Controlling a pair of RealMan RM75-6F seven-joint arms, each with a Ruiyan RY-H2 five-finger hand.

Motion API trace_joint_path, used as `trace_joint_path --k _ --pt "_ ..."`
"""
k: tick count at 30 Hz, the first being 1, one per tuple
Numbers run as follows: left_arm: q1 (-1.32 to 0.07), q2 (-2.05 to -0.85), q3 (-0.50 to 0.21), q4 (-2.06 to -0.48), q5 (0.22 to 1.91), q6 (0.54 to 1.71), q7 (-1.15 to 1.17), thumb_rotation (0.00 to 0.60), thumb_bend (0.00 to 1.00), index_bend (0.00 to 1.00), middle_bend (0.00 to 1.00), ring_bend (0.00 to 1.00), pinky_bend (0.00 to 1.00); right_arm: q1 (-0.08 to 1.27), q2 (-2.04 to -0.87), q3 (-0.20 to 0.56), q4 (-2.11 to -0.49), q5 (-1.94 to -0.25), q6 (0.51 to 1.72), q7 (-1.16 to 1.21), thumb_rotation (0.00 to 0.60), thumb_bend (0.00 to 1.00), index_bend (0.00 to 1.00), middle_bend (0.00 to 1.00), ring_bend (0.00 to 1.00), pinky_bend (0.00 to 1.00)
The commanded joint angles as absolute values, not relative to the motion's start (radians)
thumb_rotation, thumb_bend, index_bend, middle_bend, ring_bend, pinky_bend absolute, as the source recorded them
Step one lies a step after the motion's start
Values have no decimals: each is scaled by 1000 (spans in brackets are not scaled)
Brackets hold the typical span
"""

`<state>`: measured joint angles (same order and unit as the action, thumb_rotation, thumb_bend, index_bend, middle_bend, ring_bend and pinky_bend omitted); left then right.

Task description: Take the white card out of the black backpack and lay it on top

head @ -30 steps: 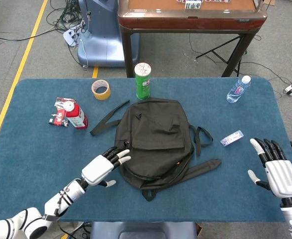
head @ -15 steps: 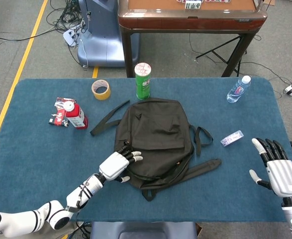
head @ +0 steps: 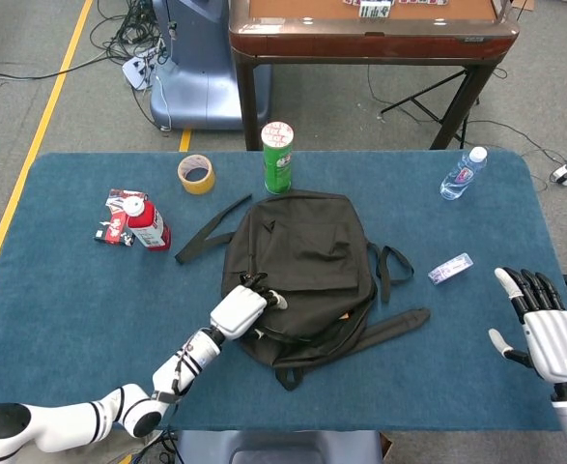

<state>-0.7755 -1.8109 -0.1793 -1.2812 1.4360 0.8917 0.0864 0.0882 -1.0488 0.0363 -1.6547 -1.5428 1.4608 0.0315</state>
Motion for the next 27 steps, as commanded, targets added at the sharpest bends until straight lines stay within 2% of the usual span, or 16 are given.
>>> trace_joint_path --k 1,5,7,14,22,27 --pt "-780 -1832 -211 -1284 1374 881 77 600 686 561 541 474 140 88 -1046 37 -1651 -1546 1463 39 600 259 0 90 0 0" --pt "-777 -1864 -244 -1279 1327 916 81 600 766 682 658 563 202 93 -1042 36 -1649 -1560 1463 53 600 259 0 90 0 0" --pt "-777 -1879 -269 -1289 1287 925 84 600 781 709 684 584 221 100 -1036 29 -1654 -1577 1453 70 600 259 0 90 0 0" --pt "-813 -1907 -401 -1379 1072 938 188 600 799 699 689 584 229 163 -1022 -15 -1684 -1679 1362 100 600 259 17 103 0 0" --pt "-914 -1954 -532 -1390 812 1024 413 600 799 696 690 589 257 305 -1024 -52 -1748 -1810 1192 144 600 264 122 195 74 62" --pt "-976 -1971 -595 -1386 644 1084 533 600 799 685 690 592 263 415 -1049 -48 -1783 -1822 1058 206 600 281 143 212 95 88"
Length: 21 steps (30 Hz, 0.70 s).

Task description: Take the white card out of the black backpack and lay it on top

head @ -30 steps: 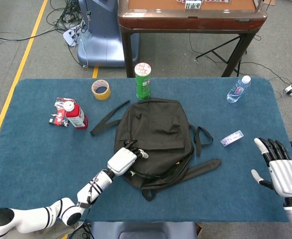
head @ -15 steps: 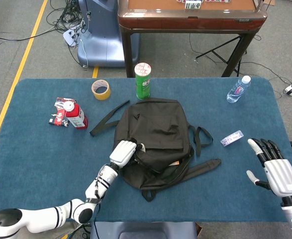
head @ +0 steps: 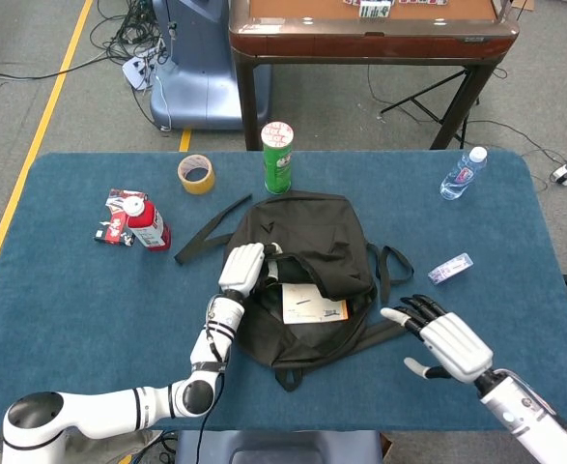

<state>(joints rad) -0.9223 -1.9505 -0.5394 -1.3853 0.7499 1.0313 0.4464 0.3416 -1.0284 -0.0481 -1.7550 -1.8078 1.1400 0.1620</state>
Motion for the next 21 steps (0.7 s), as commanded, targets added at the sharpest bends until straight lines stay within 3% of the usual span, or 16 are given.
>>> trace_joint_path --k 1,13,21 --pt "-985 -1974 -604 -1381 622 1097 548 600 799 684 690 592 264 433 -1057 -44 -1785 -1817 1036 215 600 290 148 218 100 91" --pt "-1026 -1960 -632 -1391 504 1163 596 600 798 675 690 593 266 620 -1216 44 -1713 -1632 802 273 600 340 215 267 150 163" --pt "-1033 -1961 -620 -1400 489 1180 574 600 798 670 690 593 266 655 -1380 80 -1583 -1515 786 169 600 349 236 281 160 163"
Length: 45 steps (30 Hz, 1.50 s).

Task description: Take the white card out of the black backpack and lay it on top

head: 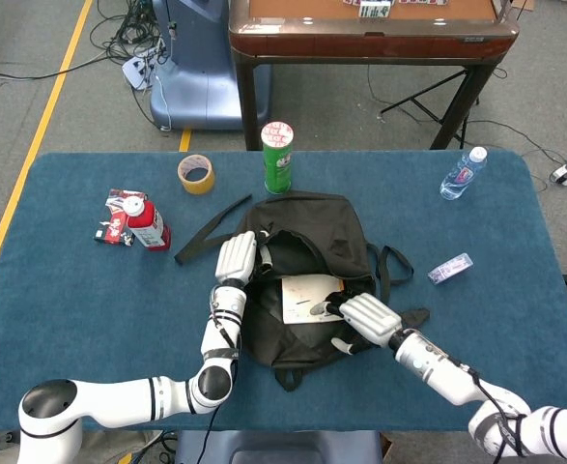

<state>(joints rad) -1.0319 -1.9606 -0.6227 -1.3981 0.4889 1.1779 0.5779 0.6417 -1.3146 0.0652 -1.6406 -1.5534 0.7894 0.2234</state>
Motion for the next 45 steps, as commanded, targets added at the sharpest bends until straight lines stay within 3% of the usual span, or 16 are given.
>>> trace_joint_path --k 1,11,22,45 --pt "-1034 -1961 -618 -1402 489 1180 572 600 798 670 690 593 266 655 -1401 81 -1565 -1505 791 151 600 345 236 282 162 163" --pt "-1030 -1951 -601 -1425 475 1178 546 600 797 669 690 593 266 628 -1606 77 -1389 -1436 884 -3 600 239 238 287 169 163" --pt "-1025 -1935 -592 -1431 462 1172 521 600 796 668 690 593 266 587 -1678 75 -1334 -1396 968 -111 600 87 238 238 166 163" --pt "-1030 -1924 -583 -1425 442 1159 488 600 795 663 690 593 266 620 -1804 95 -1182 -1388 982 -190 600 52 238 214 138 138"
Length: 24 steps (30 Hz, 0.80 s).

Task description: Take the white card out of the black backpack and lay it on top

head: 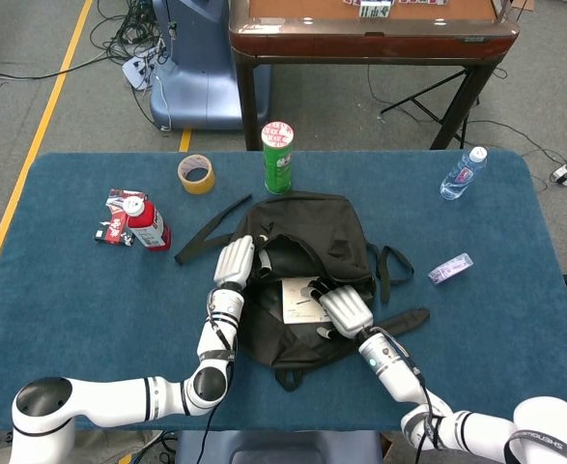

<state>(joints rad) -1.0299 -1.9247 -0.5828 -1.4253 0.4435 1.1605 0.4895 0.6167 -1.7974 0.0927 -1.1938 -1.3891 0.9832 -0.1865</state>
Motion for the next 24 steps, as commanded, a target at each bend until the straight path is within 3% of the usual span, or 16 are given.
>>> trace_joint_path --k 1,11,24 --pt "-1029 -1923 -583 -1425 441 1159 487 600 794 663 690 593 266 621 -1806 95 -1178 -1388 981 -192 600 52 238 214 138 138" --pt "-1032 -1920 -580 -1423 435 1160 479 600 794 662 690 593 266 643 -1858 96 -1112 -1406 983 -202 600 52 238 214 138 138" --pt "-1030 -1913 -576 -1412 436 1154 465 600 794 661 690 593 266 664 -1942 113 -962 -1463 1063 -153 600 174 238 220 138 138"
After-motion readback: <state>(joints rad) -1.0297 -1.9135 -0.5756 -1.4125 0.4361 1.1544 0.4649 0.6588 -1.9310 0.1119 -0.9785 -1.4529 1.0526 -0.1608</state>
